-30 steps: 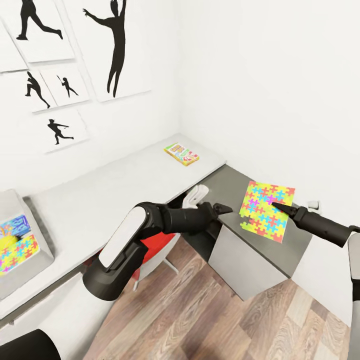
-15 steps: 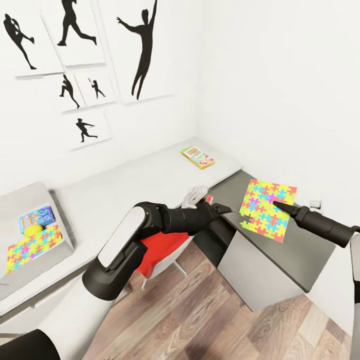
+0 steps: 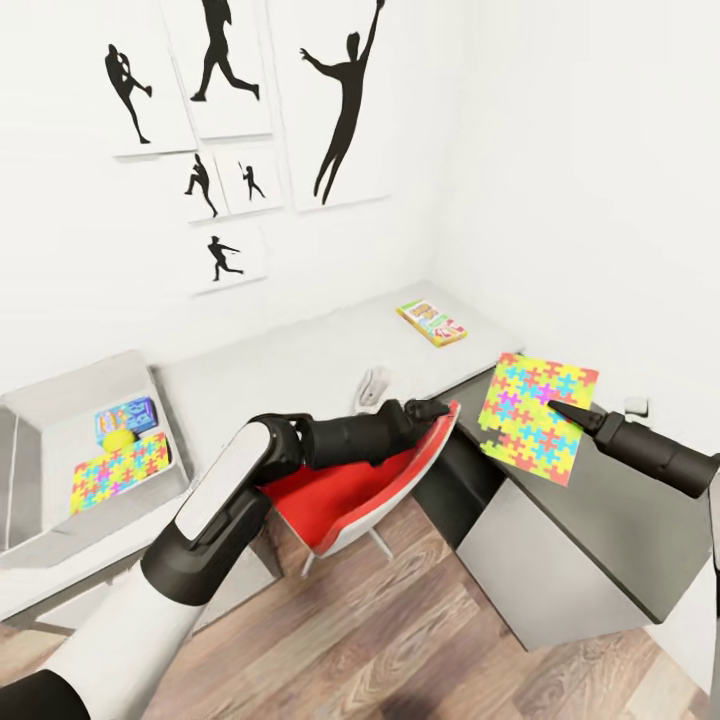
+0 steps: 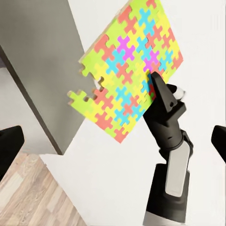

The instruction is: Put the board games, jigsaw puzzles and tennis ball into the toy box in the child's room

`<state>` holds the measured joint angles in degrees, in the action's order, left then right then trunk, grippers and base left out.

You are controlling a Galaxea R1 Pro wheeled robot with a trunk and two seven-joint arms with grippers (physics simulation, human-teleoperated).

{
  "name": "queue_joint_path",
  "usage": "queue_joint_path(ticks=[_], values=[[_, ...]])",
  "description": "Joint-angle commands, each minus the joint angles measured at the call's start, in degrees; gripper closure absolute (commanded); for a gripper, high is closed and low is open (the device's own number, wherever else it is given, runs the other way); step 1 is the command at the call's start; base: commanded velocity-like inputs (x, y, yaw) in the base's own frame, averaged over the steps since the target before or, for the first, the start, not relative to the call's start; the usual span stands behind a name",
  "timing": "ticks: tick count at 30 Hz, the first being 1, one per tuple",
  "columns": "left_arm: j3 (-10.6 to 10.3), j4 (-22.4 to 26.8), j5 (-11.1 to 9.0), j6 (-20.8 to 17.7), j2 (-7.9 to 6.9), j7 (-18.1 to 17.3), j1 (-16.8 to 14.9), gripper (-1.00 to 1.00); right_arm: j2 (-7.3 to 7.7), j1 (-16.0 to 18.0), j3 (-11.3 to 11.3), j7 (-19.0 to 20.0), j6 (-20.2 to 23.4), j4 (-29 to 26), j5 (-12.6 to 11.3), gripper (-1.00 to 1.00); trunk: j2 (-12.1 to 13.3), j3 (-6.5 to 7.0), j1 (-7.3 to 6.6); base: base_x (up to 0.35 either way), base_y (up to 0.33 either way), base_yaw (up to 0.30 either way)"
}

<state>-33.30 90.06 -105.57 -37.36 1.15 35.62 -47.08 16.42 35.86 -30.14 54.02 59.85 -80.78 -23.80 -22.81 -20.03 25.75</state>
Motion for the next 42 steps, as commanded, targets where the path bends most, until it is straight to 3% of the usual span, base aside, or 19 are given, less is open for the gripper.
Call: queue_joint_path(ticks=[1,3,6,8,9,12,17,26,35,42], values=[[0.03,0.02,-0.59,0.03,-0.89,-1.78,-0.04,-1.0,0.01,0.02,0.01,0.53,0.15,-0.08,0.08,1.0,-0.1,-0.04,0.03,0.0,0.0,0.237],[-0.03,-0.04,-0.23,0.07,-3.29,-8.17,0.0,-1.0,0.01,-0.02,0.2,1.61,0.15,-0.17,-0.18,1.0,-0.1,0.07,0.03,0.0,0.0,0.237],[-0.14,-0.38,1.96,0.13,-6.02,-16.37,0.12,-1.0,0.01,-0.1,0.36,3.53,0.15,-0.26,-0.4,1.0,-0.1,0.24,0.03,0.0,0.0,0.238],[-0.14,-0.62,4.08,0.15,-7.06,-20.52,0.45,-1.0,0.01,-0.26,0.47,4.46,0.15,-0.29,-0.49,1.0,-0.1,0.35,0.03,0.0,0.0,0.241],[-0.11,-0.96,6.15,0.28,-7.64,-23.68,0.86,-1.0,-0.01,-0.55,0.65,5.1,0.15,-0.31,-0.54,1.0,-0.1,0.41,0.03,0.0,0.0,0.245],[-0.06,-1.85,8.1,0.45,-8.07,-26.8,1.24,-1.0,-0.02,-0.87,1.87,5.91,0.15,-0.33,-0.59,1.0,-0.1,0.56,0.03,0.0,0.0,0.247],[-0.03,-3.66,9.53,0.44,-8.23,-29.37,1.51,-1.0,-0.07,-1.07,4.4,6.91,0.15,-0.34,-0.62,1.0,-0.1,0.82,0.03,0.0,0.0,0.25],[-0.06,-7.48,9.65,0.23,-8.06,-30.95,1.57,-1.0,-0.31,-1.16,6.75,7.39,0.15,-0.34,-0.65,1.0,-0.1,1.27,0.03,0.0,0.0,0.252],[-0.1,-12.01,10.13,0.12,-6.6,-34.8,1.3,-1.0,-0.61,-1.17,12.19,7.49,0.15,-0.41,-0.71,1.0,-0.1,1.72,0.03,0.0,0.0,0.252],[-0.1,-13.01,10.03,0.1,-6.33,-35.44,1.29,-1.0,-0.66,-1.15,13.32,7.51,0.15,-0.43,-0.77,1.0,-0.1,2.06,0.03,0.0,0.0,0.254]])
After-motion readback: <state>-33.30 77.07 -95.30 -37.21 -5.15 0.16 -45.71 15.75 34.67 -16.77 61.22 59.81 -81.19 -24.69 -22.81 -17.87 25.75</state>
